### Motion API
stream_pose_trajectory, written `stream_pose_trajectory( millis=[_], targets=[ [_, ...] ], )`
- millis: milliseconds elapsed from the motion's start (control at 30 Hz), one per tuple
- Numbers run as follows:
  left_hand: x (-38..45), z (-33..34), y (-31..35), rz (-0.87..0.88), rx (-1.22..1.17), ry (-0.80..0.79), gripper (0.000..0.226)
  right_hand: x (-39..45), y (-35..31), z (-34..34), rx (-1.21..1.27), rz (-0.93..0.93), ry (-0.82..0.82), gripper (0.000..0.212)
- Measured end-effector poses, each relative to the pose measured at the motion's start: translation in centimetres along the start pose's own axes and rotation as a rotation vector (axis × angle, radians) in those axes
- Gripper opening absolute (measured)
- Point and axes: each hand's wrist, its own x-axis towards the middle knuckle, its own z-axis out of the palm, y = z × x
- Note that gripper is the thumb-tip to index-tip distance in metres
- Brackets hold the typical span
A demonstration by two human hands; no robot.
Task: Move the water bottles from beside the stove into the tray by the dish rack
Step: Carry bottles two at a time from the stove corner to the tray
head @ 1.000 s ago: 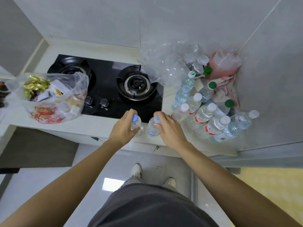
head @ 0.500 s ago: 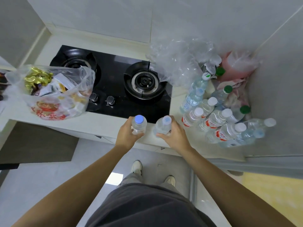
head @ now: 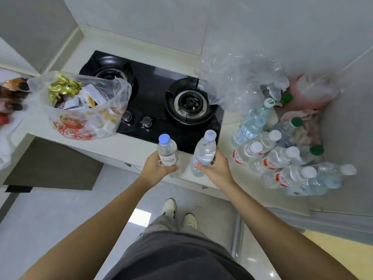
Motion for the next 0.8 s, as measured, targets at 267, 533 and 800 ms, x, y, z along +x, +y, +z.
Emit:
stream_pose_trajectory(
  millis=[267,533,800],
  targets=[
    [-8.9,-7.0,2.8,0.037,-0.170,0.353,0.048,0.3,-10.1,3.7,0.122,-0.192,-0.322,0.065],
    [-21.9,-15.1,1.1,0.081,-0.372,0.752,0.050,-4.9,-19.5,15.1,0.213,-0.375,-0.636,0.067],
    [-38.5,-23.8,-5.0,0.145,-0.521,1.091,0.054,-16.6,-27.2,32.2,0.086,-0.512,-0.989,0.061]
  ],
)
